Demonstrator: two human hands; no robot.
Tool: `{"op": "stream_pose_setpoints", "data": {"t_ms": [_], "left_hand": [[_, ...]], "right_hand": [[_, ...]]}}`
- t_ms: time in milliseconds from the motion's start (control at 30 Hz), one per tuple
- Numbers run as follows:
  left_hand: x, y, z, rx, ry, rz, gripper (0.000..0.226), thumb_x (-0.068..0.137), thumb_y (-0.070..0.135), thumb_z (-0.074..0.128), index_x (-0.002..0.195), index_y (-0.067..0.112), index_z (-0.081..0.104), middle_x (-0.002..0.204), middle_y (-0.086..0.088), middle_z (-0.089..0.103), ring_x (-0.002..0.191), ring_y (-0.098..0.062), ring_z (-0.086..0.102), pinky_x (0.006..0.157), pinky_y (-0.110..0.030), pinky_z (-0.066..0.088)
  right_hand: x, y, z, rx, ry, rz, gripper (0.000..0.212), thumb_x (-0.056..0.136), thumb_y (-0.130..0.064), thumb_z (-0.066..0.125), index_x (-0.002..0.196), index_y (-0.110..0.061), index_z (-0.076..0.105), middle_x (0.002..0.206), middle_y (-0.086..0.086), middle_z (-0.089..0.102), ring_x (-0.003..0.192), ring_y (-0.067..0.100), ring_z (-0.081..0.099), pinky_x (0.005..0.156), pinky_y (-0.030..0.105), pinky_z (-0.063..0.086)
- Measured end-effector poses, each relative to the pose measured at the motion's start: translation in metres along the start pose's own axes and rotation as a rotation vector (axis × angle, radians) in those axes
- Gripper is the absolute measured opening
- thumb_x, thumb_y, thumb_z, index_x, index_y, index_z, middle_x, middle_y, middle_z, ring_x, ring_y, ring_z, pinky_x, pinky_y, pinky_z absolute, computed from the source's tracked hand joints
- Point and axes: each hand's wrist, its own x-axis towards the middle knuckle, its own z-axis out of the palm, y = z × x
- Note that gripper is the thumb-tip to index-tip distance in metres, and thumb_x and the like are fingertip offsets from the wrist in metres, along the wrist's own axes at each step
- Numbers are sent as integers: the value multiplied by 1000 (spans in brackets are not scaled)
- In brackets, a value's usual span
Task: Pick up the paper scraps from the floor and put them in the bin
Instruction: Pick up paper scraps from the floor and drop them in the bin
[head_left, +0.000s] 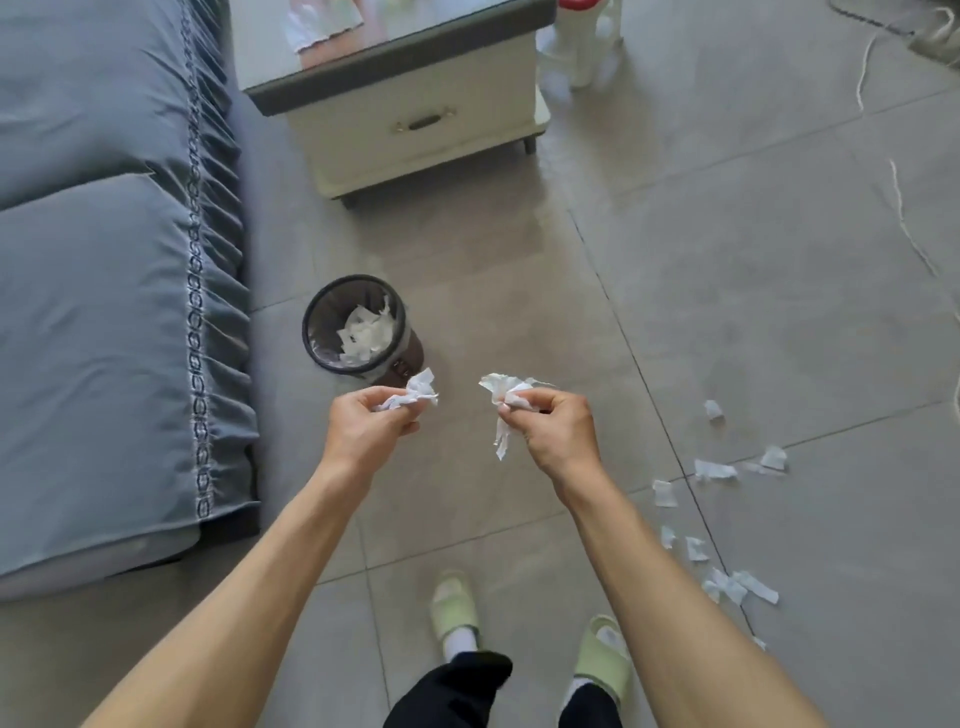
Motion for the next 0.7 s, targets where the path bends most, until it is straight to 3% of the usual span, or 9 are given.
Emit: {"op": "stream_pose_setpoints", "data": {"t_ms": [200, 400, 467, 533, 567, 633, 700], "left_hand": [[127, -26, -72, -32, 66, -129, 7, 77, 8, 76, 74, 12, 71, 80, -5, 69, 70, -12, 62, 73, -27, 57], [275, -80, -115, -24, 84, -221, 4, 80, 8, 74, 79, 6, 70, 86, -11, 69, 62, -6, 63, 78, -29, 59], [313, -99, -122, -30, 106, -265, 8, 75, 13, 77, 77, 9, 71, 82, -8, 71, 63, -7, 66, 84, -35, 58], [345, -112, -127, -54, 111, -290, 23, 65, 21, 78, 83, 8, 72, 83, -8, 73, 73, -17, 70, 86, -39, 57], [358, -116, -128, -104, 90, -294, 33, 64, 22, 77, 93, 7, 71, 90, -11, 73, 80, -20, 72, 86, -40, 57], [379, -126, -130, -270, 7, -304, 47, 75, 14, 76, 118, 9, 59, 104, -10, 70, 95, -24, 70, 83, -36, 57], [388, -128, -130, -374, -67, -343, 62, 86, 5, 67, 140, 19, 39, 112, -6, 64, 106, -28, 66, 80, -32, 57]], "right_hand": [[87, -4, 129, -70, -65, 92, 10, 77, -10, 74, 77, -1, 71, 74, 2, 62, 72, 13, 56, 71, 27, 43], [199, 27, 256, -157, -103, 122, 19, 78, -11, 73, 61, -17, 68, 71, -12, 60, 71, 7, 58, 71, 24, 44], [229, 41, 285, -174, -94, 129, 14, 78, -14, 73, 65, -19, 69, 72, -6, 66, 72, 12, 61, 70, 29, 48], [253, 51, 305, -186, -100, 109, 3, 79, -18, 72, 80, -15, 72, 81, 2, 71, 78, 14, 63, 78, 37, 53], [264, 53, 314, -189, -126, 98, 13, 80, -17, 71, 93, -15, 72, 92, 2, 72, 86, 12, 64, 85, 38, 53], [280, 55, 328, -177, -174, 92, 45, 84, -14, 69, 128, -13, 56, 111, -8, 65, 101, 5, 62, 93, 28, 52], [289, 58, 334, -142, -218, 104, 56, 89, -6, 63, 140, -7, 39, 102, -21, 58, 93, -8, 58, 82, 11, 50]]}}
